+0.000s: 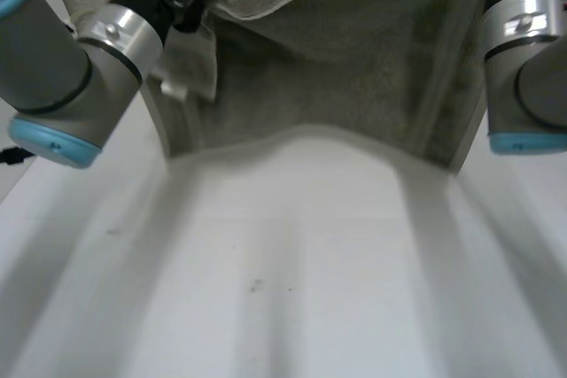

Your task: Fold the laundry

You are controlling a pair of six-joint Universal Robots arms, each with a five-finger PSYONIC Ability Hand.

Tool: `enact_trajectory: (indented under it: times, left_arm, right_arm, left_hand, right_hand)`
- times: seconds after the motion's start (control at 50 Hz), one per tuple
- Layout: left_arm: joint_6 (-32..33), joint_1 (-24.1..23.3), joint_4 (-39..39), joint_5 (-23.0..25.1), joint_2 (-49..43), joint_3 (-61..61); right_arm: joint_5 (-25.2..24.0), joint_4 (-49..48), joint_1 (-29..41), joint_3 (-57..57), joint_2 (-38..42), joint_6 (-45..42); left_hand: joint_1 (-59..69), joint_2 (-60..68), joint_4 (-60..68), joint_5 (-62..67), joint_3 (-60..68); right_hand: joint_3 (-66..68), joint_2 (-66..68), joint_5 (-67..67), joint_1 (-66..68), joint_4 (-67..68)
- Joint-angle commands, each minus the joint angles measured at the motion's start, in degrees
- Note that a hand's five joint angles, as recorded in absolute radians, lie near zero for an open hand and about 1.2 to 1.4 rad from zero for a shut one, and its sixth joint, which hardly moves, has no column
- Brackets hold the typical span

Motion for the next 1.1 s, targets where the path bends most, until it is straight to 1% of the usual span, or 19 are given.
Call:
enact_trajectory:
  times: [0.02,0.1,0.22,0.26,0.3,0.4,0.44,0.54,0.58,0.64,0.68,0.7,0.78,0.8,0.84,0.86,0.9,1.0,1.1]
  left_arm:
    - [-0.4,0.4,-0.4,1.8,1.1,-12.1]
    - [-0.1,0.4,-0.3,1.9,0.5,-19.5]
    - [1.9,0.7,0.9,1.6,-1.5,-32.3]
    - [2.9,1.1,0.6,1.6,-2.0,-34.5]
    - [5.6,1.5,-0.1,1.6,-2.1,-37.8]
    - [8.8,0.9,-1.3,1.4,0.3,-41.7]
    - [8.9,0.6,-1.9,1.1,2.0,-42.3]
    - [6.4,-0.9,-2.4,1.2,6.5,-43.0]
    - [1.8,-2.7,-2.2,1.1,8.0,-43.0]
    - [-1.1,-3.4,-2.2,1.1,8.6,-43.0]
    - [-6.6,-3.9,-2.1,0.7,9.3,-43.1]
    - [-6.6,-3.9,-2.1,0.7,9.3,-43.1]
    - [-12.2,-3.9,-1.8,-3.6,8.4,-44.1]
    - [-12.2,-3.9,-1.8,-3.6,8.4,-44.1]
    - [-13.8,-3.6,-1.1,-8.1,7.2,-45.3]
    - [-13.8,-3.6,-1.1,-8.2,7.2,-45.3]
    - [-14.2,-3.4,1.5,-12.4,5.8,-45.9]
    - [-14.1,-3.4,6.5,-15.7,4.2,-47.0]
    - [-14.0,-3.3,10.0,-16.0,1.9,-46.8]
  right_arm:
    - [-4.5,7.4,2.1,10.6,-1.3,-0.4]
    - [-8.1,15.7,2.3,17.6,-2.0,-1.1]
    - [-8.8,22.2,2.0,22.8,-1.8,-5.2]
    - [-8.8,24.4,1.7,25.5,-2.2,-8.3]
    - [-8.8,24.7,1.6,26.1,-2.2,-9.1]
    - [-8.7,25.3,1.5,27.0,-2.9,-8.9]
    - [-8.3,25.3,1.6,27.4,-5.0,-8.8]
    - [-8.2,25.3,1.6,28.0,-6.8,-7.9]
    - [-8.2,25.4,1.5,28.1,-7.0,-7.2]
    - [-7.8,25.4,1.4,28.0,-7.9,-4.9]
    - [-7.8,25.3,1.4,27.8,-8.3,-3.7]
    - [-7.7,25.3,1.2,27.4,-8.6,-2.5]
    - [-7.3,25.5,-0.2,26.9,-8.9,-0.9]
    - [-7.1,25.7,-1.1,26.7,-9.2,-0.5]
    - [-6.6,26.0,-1.5,26.7,-9.5,-0.3]
    - [-6.1,26.5,-1.6,26.5,-9.9,-0.1]
    - [-5.8,27.1,-1.6,26.2,-10.0,0.1]
    - [-5.4,28.3,-1.6,25.3,-10.8,1.0]
    - [-5.5,28.6,-1.7,25.0,-12.9,2.8]
  left_hand:
    - [6.0,4.8,4.6,4.9,4.6]
    - [4.5,3.2,3.0,3.3,3.1]
    - [-2.2,-3.5,-3.7,-3.4,-3.7]
    - [-7.6,-8.9,-9.1,-8.8,-9.0]
    - [-23.4,-24.6,-24.8,-24.5,-24.8]
    - [-36.9,-38.1,-38.3,-38.0,-38.3]
    - [-38.4,-39.7,-39.8,-39.6,-39.8]
    - [-44.1,-45.4,-45.6,-45.3,-45.6]
    - [-47.8,-49.1,-49.3,-49.0,-49.2]
    - [-50.0,-51.3,-51.5,-51.2,-51.4]
    - [-55.1,-56.3,-56.5,-56.2,-56.5]
    - [-55.1,-56.3,-56.5,-56.2,-56.5]
    - [-54.6,-55.8,-56.0,-55.7,-56.0]
    - [-54.6,-55.8,-56.0,-55.7,-56.0]
    - [-54.6,-55.8,-56.0,-55.7,-56.0]
    - [-54.6,-55.8,-56.0,-55.7,-56.0]
    - [-55.1,-56.3,-56.5,-56.2,-56.5]
    - [-55.2,-56.5,-56.7,-56.4,-56.7]
    - [-54.4,-55.7,-55.8,-55.6,-55.8]
  right_hand:
    - [11.9,12.3,13.3,24.4,11.6]
    - [11.9,12.3,13.3,24.4,11.6]
    - [11.9,12.3,13.3,24.4,11.6]
    - [11.9,12.3,13.3,24.4,11.6]
    - [11.9,12.3,13.3,24.4,11.6]
    - [11.9,12.3,13.3,24.4,11.6]
    - [11.9,12.3,13.3,24.4,11.6]
    - [11.9,12.3,13.3,24.4,11.6]
    - [11.9,12.3,13.3,24.4,11.6]
    - [11.9,12.3,13.3,24.4,11.6]
    - [11.9,12.3,13.3,24.4,11.6]
    - [11.9,12.3,13.3,24.4,11.6]
    - [11.9,12.3,13.3,24.4,11.6]
    - [11.9,12.3,13.3,24.4,11.6]
    - [11.9,12.3,13.3,24.4,11.6]
    - [11.9,12.3,13.3,24.4,11.6]
    - [11.9,12.3,13.3,24.4,11.6]
    - [11.9,12.3,13.3,24.4,11.6]
    - [11.9,12.3,13.3,24.4,11.6]
